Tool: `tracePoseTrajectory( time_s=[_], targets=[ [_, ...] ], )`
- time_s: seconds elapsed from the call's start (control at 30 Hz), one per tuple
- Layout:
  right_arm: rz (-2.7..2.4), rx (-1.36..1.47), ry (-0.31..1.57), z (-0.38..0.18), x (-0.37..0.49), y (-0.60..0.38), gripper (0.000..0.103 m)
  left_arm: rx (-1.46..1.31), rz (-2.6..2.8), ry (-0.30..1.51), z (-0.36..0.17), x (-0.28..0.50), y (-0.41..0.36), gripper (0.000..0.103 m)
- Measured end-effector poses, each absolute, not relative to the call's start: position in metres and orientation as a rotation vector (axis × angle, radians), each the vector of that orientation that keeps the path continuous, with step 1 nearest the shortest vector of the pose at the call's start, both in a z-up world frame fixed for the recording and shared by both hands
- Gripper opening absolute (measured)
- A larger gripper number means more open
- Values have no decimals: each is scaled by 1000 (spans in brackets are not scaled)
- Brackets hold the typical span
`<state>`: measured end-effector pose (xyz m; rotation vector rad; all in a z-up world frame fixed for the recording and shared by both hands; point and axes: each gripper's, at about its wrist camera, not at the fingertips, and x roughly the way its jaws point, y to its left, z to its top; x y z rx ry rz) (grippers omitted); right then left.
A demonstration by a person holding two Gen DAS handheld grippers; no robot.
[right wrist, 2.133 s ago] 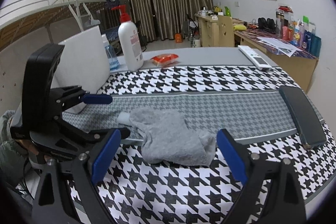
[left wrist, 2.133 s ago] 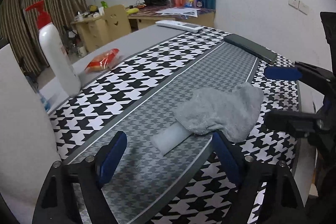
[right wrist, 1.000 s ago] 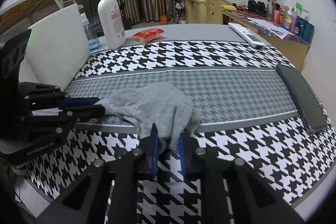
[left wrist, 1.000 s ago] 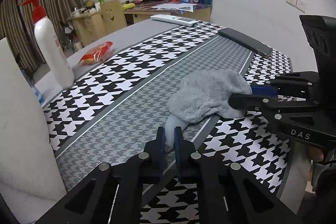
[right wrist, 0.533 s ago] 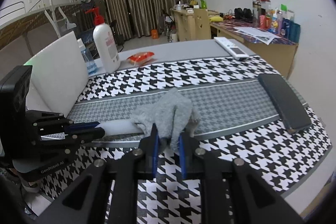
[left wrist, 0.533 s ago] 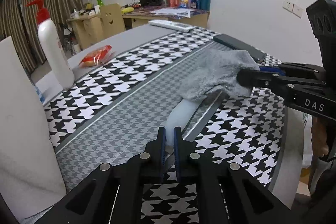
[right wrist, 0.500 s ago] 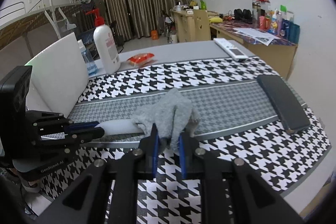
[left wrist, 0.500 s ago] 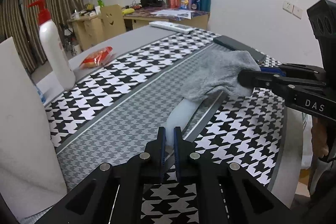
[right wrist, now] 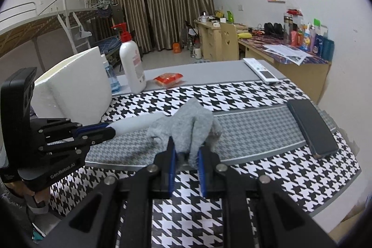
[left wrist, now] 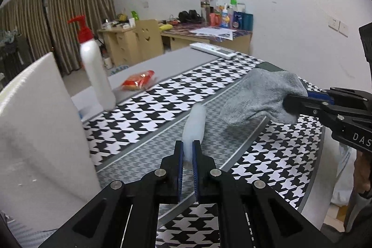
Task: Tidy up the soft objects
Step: 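Carry the foam stick over the box with the left tool while the right tool carries the cloth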
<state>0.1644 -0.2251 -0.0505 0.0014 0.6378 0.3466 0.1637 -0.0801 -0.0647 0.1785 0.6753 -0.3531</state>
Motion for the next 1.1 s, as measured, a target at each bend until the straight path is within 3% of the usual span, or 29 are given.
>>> tracePoseTrajectory(
  time_s=[1.1],
  targets=[
    [489,-47,560,-15,185,-177,20,60,-142,523,-9,146,-21,8]
  ],
)
